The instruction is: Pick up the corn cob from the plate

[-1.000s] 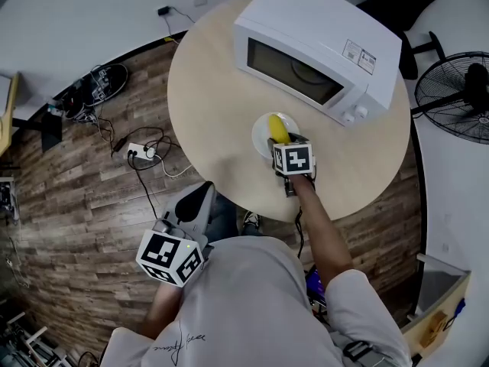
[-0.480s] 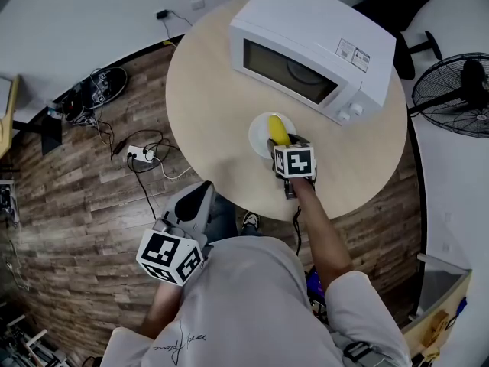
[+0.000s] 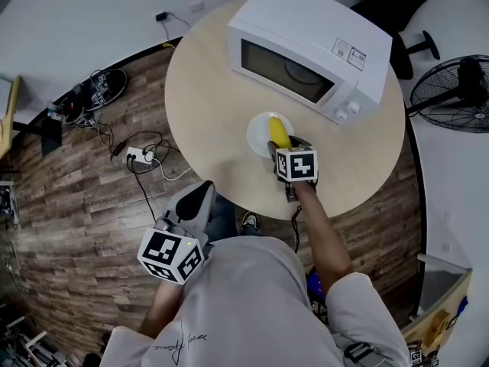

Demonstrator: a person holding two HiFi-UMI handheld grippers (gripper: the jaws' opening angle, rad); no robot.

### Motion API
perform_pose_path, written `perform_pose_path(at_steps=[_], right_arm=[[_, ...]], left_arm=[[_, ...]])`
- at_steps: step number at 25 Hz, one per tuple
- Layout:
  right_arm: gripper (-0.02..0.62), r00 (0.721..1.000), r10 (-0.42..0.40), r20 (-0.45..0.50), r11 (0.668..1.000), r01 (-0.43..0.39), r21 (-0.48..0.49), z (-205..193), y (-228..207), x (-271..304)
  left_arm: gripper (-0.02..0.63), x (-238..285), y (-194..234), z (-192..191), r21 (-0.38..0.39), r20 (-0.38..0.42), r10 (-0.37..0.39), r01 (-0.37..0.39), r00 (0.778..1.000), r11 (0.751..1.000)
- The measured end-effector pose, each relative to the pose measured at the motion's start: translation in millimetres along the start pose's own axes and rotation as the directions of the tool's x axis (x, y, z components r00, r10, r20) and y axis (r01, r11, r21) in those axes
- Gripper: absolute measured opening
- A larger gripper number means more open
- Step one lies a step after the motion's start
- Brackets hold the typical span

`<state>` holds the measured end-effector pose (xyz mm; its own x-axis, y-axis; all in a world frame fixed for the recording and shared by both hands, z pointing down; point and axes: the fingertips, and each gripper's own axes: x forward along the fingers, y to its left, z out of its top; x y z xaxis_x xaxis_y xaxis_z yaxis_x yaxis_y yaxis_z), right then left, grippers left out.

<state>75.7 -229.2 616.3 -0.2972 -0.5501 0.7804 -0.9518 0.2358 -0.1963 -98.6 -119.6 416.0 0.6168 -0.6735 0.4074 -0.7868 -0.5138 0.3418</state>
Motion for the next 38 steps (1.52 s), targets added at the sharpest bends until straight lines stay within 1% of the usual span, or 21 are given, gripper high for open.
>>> perform_pose_path(at_steps=[17, 28, 38], right_arm=[[0.267, 0.996, 0.020, 0.092, 1.000, -0.021, 0.012, 11, 7, -38], [0.267, 0.991, 0.025, 0.128, 0.999, -0.028, 0.021, 11, 7, -62], [0.267, 0.986, 0.033, 0.163, 0.999, -0.037, 0.020, 11, 7, -83]], left_arm=[[-0.011, -3, -10, 0, 0.011, 0.016, -0.016, 0.015, 1.000, 1.000], [-0.011, -6, -18, 1, 0.016, 0.028, -0.025, 0.025, 0.999, 1.000], [-0.010, -7, -23, 3, 0.026, 0.042, -0.017, 0.016, 0.999, 1.000]])
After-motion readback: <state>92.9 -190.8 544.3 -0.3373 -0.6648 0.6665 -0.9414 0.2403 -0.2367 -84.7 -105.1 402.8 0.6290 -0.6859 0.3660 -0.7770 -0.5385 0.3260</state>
